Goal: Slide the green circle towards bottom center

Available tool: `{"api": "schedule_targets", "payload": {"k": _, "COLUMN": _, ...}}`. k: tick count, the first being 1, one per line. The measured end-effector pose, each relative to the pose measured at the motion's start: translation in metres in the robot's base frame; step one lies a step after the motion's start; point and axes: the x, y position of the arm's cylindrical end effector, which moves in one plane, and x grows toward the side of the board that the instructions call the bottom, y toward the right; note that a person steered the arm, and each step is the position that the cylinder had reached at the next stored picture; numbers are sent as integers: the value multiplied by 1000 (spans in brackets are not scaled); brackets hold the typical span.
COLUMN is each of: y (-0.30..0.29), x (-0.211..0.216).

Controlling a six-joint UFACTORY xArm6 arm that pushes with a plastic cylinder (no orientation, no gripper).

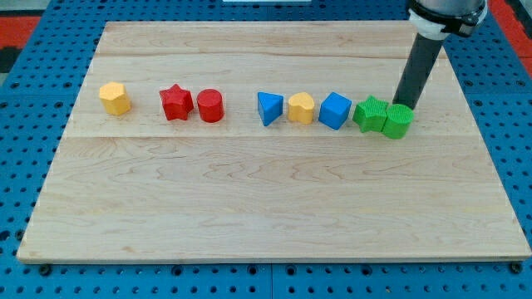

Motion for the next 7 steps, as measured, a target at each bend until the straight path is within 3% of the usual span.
{"api": "schedule_targets", "payload": {"k": 2, "y": 0, "x": 11}}
{"api": "schedule_targets", "payload": {"k": 3, "y": -10, "x": 60}}
{"api": "schedule_targets", "payload": {"k": 4, "y": 6, "x": 66}}
{"api": "schedule_targets", "payload": {"k": 5, "y": 47, "x": 135}}
{"api": "schedule_targets", "payload": {"k": 7, "y": 50, "x": 154}}
